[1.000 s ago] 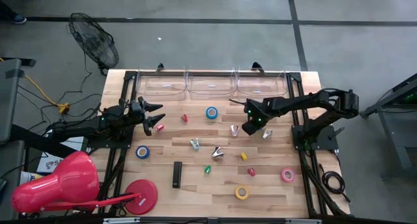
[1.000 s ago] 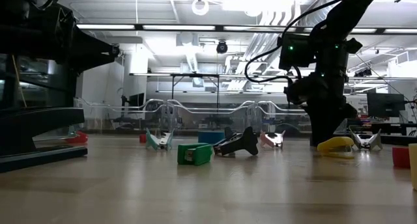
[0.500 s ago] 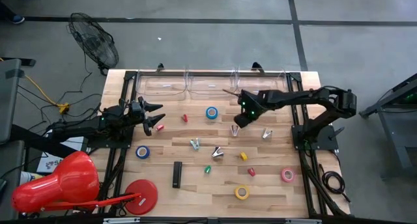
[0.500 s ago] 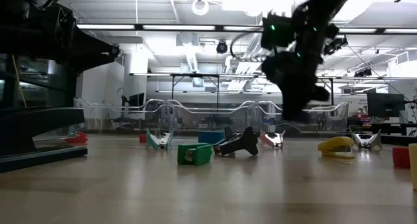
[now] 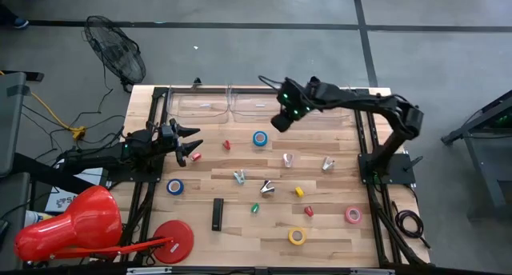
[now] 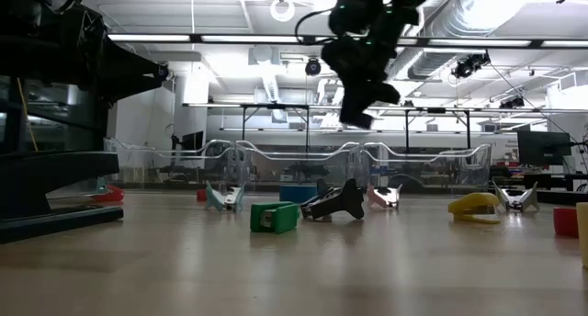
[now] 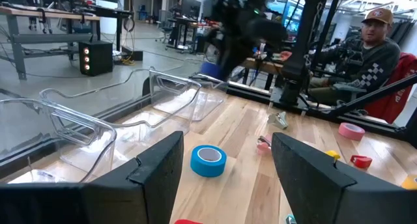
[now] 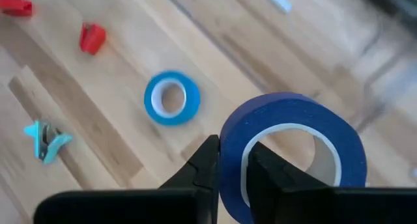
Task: Pick and place Stapler, Stapler remover, tape
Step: Put the dark blue tape into the middle transparent bin
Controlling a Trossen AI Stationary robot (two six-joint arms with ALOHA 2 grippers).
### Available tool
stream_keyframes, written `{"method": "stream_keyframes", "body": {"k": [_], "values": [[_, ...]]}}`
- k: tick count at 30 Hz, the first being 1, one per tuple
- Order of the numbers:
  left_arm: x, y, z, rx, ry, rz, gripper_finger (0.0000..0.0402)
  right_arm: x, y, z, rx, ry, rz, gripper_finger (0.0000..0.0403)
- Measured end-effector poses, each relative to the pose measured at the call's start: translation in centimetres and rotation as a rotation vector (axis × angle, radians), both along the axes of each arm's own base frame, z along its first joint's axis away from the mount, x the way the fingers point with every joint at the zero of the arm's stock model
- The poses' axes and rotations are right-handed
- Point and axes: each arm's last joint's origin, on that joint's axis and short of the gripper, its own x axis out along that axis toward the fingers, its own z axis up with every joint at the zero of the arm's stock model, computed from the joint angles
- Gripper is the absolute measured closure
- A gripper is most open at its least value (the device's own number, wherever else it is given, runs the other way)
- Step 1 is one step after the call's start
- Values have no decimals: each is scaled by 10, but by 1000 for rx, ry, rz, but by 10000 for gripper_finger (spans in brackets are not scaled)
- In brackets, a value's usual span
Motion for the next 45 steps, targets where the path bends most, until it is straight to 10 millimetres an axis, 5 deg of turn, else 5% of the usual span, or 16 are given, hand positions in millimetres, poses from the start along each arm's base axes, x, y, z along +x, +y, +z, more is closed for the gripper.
{"method": "stream_keyframes", "body": {"k": [8,21,33,45], "values": [[0,0,0,0,0,0,172,49,-48,6,-29,-12,-9,357],[0,0,0,0,0,0,172,120,-97,-42,31,-11,-105,353],[0,0,0,0,0,0,172,133,-97,-71,138,-7,-125,341],[0,-1,0,1,3,-33,172,133,-96,-73,149,0,-120,285]]}}
